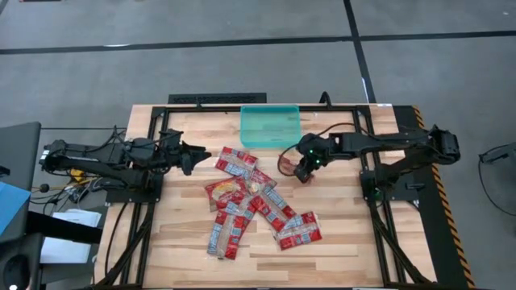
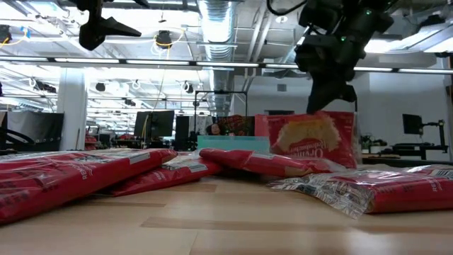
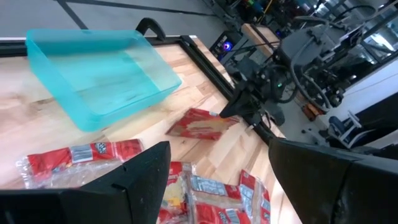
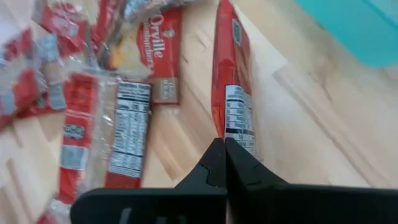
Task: Sort popcorn bags into baskets
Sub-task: Put the red popcorn bag into the green bin
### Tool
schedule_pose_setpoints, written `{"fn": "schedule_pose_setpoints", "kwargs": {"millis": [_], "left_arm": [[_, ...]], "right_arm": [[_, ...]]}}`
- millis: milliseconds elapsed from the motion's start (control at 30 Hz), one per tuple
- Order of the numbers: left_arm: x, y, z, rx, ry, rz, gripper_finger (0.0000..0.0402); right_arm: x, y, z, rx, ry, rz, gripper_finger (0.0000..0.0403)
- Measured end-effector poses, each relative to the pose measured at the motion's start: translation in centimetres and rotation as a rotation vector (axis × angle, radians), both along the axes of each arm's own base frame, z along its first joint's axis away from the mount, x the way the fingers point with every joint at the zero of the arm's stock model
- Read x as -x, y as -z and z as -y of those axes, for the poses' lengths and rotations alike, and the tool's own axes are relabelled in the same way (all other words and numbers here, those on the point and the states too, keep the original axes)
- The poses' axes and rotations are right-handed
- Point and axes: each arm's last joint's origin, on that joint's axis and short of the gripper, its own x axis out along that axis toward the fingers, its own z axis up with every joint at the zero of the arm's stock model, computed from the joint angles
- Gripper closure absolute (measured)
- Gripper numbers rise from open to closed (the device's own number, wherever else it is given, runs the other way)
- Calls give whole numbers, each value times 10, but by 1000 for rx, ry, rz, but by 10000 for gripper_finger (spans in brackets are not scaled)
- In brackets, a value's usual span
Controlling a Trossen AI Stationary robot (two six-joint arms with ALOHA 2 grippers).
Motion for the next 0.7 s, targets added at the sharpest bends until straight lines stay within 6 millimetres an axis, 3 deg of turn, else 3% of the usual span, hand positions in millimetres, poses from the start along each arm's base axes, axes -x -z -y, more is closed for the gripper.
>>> {"fn": "schedule_pose_setpoints", "kwargs": {"millis": [233,533,700], "left_arm": [[0,1,0,0,-2,-6,142],[0,1,0,0,-2,-7,142],[0,1,-1,-3,-20,-6,142]], "right_arm": [[-7,13,-5,50,-95,-61,384],[-14,41,-6,77,-142,-203,246],[-16,57,-3,76,-180,-290,222]]}}
